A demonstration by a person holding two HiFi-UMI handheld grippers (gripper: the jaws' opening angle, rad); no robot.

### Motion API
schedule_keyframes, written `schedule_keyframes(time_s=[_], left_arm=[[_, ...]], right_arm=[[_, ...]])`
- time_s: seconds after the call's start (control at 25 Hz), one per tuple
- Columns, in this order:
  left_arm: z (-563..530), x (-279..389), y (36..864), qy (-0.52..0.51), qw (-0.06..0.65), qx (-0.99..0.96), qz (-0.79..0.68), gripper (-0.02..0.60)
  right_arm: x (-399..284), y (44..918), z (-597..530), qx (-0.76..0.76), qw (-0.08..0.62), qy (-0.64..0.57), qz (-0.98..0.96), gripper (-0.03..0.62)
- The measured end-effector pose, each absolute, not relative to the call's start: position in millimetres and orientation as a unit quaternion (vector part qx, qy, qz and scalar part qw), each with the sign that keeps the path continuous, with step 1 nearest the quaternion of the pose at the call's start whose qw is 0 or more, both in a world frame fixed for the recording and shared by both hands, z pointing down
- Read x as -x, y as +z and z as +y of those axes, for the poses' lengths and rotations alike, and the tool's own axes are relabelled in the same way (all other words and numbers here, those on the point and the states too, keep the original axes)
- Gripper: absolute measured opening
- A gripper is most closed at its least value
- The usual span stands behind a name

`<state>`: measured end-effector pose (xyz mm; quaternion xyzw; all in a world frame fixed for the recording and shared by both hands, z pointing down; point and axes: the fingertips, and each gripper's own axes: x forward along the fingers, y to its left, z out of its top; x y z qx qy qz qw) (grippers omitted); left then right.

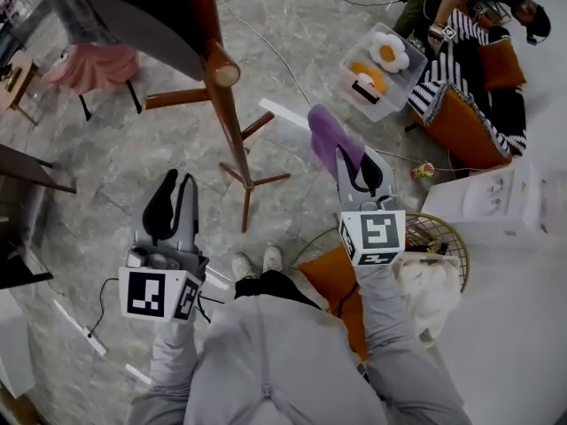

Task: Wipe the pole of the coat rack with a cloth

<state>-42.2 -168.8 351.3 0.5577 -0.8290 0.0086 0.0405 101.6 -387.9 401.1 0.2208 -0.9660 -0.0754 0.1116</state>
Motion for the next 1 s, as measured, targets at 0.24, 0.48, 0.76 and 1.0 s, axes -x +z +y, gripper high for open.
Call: schedule_keyframes(time_s=[0.24, 0.48, 0.76, 1.0], left_arm=[[-146.8, 49.0, 339.1, 0.001, 0.028, -0.54, -0.841, 0.089], [-124.8, 55.4, 328.7, -0.003, 0.018, -0.52, -0.854, 0.089], [-107.3, 60.8, 319.5, -0.013, 0.004, -0.509, -0.861, 0.089], [-105.1, 65.0, 302.8, -0.022, -0.023, -0.505, -0.863, 0.089]], right_arm=[[-121.1, 369.6, -367.4, -0.227, 0.073, -0.052, -0.97, 0.08], [-127.0, 334.4, -346.2, -0.219, 0.031, -0.036, -0.975, 0.08], [-127.2, 305.7, -324.4, -0.208, -0.017, -0.003, -0.978, 0.08], [-118.0, 301.1, -315.9, -0.196, -0.041, 0.016, -0.98, 0.081]])
